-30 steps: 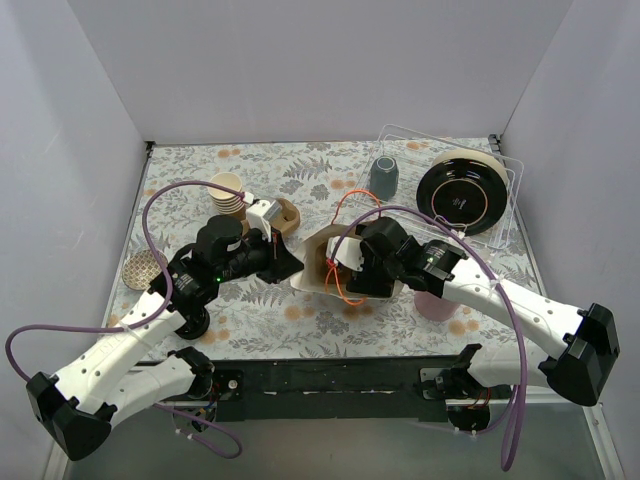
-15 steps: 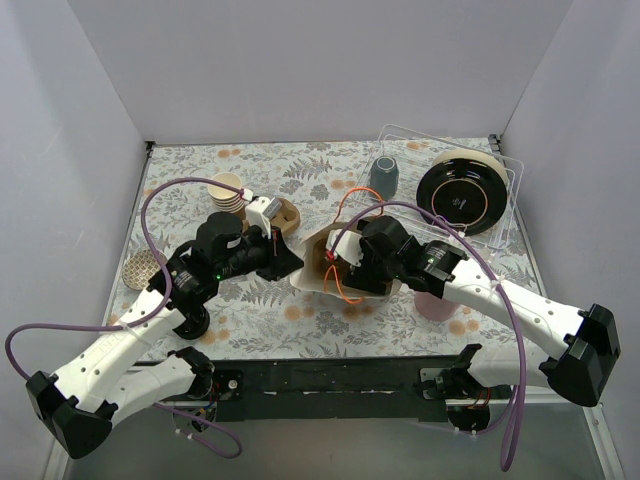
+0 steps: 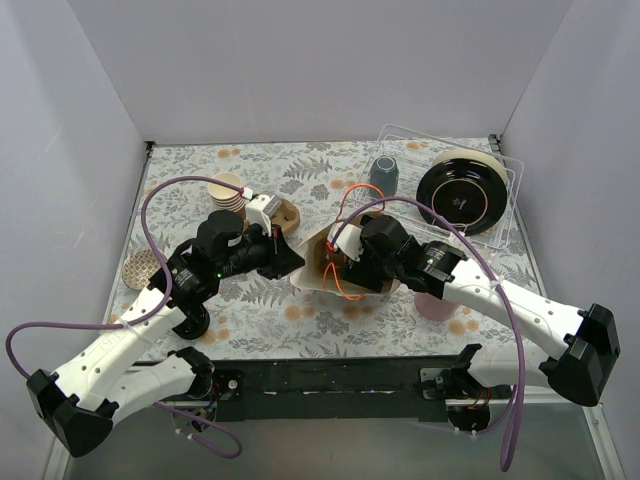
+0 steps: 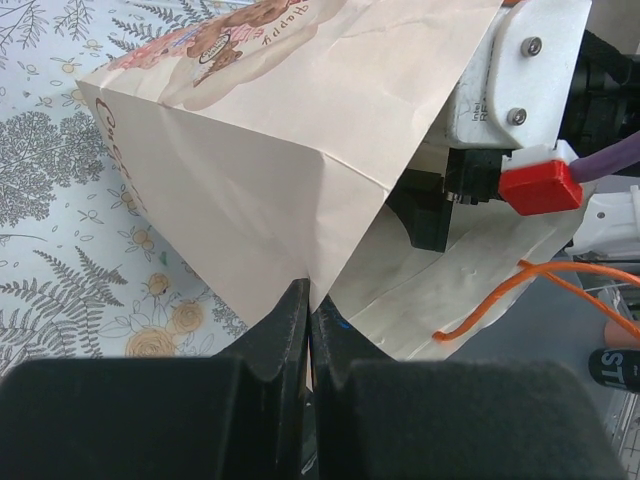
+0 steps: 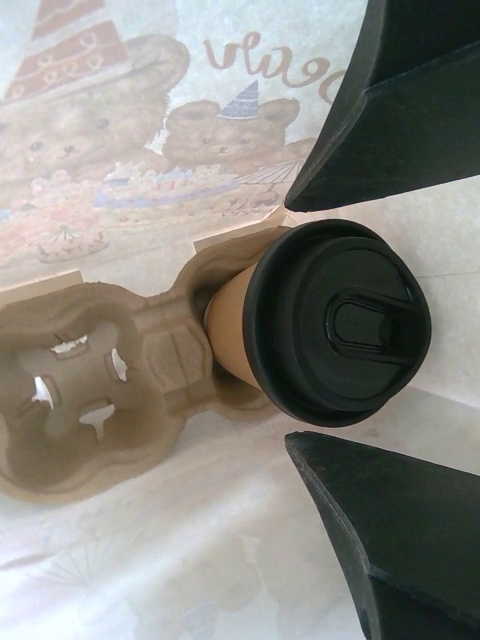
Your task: Pack the takeout coffee
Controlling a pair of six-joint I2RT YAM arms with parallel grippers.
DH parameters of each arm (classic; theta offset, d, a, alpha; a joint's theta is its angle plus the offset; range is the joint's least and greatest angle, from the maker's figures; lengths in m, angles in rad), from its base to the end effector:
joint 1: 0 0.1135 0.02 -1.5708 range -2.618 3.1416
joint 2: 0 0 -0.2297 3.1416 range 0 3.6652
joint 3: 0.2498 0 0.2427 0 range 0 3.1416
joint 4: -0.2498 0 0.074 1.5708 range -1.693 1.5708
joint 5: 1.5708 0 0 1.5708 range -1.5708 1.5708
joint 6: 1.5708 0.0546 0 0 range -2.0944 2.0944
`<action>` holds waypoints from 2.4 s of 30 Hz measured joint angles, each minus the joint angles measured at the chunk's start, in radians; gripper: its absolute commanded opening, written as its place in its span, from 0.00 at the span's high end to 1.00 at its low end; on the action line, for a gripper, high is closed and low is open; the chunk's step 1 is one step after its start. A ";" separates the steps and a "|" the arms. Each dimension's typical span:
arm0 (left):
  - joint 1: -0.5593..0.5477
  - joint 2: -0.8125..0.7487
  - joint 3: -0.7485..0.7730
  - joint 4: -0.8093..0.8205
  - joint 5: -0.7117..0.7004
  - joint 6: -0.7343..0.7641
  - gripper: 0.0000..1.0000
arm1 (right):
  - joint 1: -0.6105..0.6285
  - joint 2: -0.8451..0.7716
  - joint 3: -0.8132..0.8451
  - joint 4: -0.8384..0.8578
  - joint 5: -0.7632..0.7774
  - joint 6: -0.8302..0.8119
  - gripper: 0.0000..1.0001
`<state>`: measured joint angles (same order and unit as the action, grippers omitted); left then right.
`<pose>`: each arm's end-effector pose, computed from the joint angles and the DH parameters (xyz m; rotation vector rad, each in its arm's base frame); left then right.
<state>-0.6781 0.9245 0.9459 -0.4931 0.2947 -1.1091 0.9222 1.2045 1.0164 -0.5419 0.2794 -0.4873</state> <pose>0.1676 -0.1554 0.3045 -0.2907 2.3168 -1.3262 0.1776 0.2094 0.2586 -1.3582 1.8167 -0.0925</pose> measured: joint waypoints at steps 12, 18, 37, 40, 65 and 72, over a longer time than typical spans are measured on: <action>0.000 0.003 0.003 0.004 -0.001 -0.007 1.00 | 0.003 0.000 0.000 0.052 0.036 0.091 0.01; 0.000 0.003 0.003 0.004 -0.001 -0.008 1.00 | 0.003 0.000 0.000 0.063 0.034 0.116 0.01; 0.000 -0.017 -0.016 -0.003 -0.010 0.024 1.00 | 0.000 -0.024 -0.037 0.191 -0.055 0.212 0.02; 0.000 -0.035 -0.033 0.008 -0.018 0.040 1.00 | -0.002 -0.051 -0.074 0.224 -0.110 0.227 0.01; 0.000 -0.015 -0.024 0.027 -0.053 0.066 1.00 | -0.006 -0.144 -0.069 0.217 -0.153 0.236 0.45; 0.000 0.018 0.023 -0.010 -0.065 0.061 0.93 | -0.006 -0.134 -0.016 0.122 -0.128 0.237 0.62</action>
<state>-0.6781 0.9421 0.9684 -0.5026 0.2295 -1.0485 0.9165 1.0702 1.0000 -0.4198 0.1516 -0.2501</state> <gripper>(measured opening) 0.046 0.423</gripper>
